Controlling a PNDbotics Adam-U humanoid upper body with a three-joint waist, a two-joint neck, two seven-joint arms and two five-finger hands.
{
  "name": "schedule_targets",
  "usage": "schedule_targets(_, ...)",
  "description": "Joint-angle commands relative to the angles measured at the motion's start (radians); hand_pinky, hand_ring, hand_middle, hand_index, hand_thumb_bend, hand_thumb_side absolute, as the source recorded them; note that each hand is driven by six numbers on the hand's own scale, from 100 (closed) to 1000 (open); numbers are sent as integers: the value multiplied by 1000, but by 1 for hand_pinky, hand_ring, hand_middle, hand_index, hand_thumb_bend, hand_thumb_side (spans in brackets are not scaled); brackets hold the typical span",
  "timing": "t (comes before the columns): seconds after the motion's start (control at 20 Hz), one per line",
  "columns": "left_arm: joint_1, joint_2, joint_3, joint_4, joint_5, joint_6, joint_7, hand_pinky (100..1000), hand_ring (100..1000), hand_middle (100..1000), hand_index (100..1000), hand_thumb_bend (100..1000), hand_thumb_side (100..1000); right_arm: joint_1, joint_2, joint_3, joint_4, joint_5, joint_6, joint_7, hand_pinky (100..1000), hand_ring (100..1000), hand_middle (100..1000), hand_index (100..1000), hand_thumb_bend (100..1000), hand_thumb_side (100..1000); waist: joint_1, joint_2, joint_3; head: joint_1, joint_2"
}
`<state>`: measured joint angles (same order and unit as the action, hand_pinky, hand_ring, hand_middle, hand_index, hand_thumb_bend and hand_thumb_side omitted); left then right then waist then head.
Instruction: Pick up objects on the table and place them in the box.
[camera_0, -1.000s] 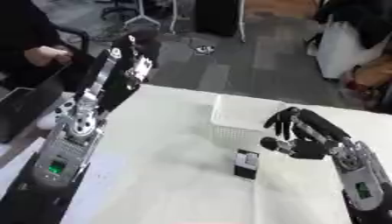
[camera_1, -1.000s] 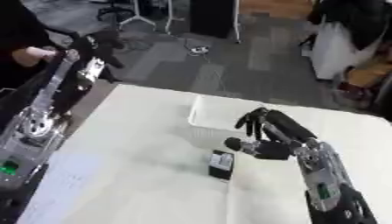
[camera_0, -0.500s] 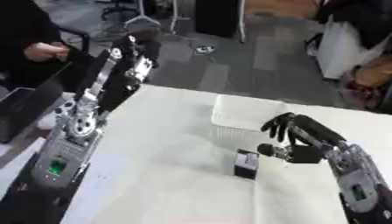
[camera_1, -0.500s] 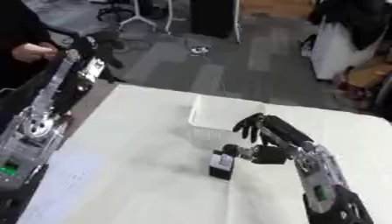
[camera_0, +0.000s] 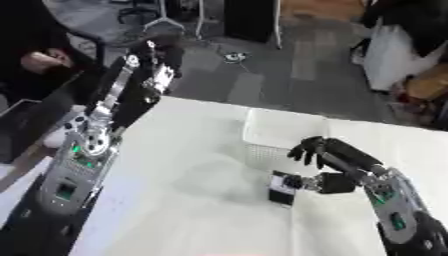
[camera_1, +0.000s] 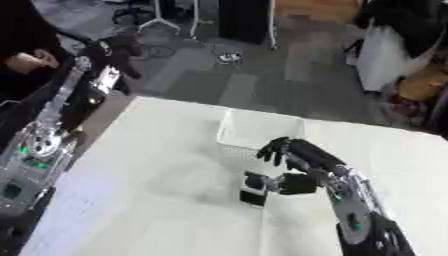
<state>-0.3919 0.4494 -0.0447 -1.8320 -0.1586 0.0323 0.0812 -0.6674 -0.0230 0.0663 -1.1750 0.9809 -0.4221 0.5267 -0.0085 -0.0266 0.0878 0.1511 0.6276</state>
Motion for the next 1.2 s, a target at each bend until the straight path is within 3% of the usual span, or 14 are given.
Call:
schedule_targets(0.05,-17,17,9,-14,1,-1,-2,366,574,683,858,159,881,-34,4,3,-1,9,-5,0,440,579,634,775,753,1000,5,-9,1,10,-5)
schedule_targets(0.45,-19,15,8,-15,1,0,-2,366,574,683,858,159,881,-43,22,5,23,58,-25,-17,476,594,639,773,845,1000,5,-9,3,10,-3)
schedule_targets(0.95,-20,15,8,-15,0,0,-2,366,574,682,857,159,881,-55,25,4,58,153,-48,-35,507,611,649,781,868,1000,5,-9,4,16,0)
schedule_targets(1.2,-20,15,8,-15,0,1,-2,366,573,682,857,159,881,-56,26,-1,73,195,-51,-53,576,646,673,790,876,1000,5,-9,4,17,1)
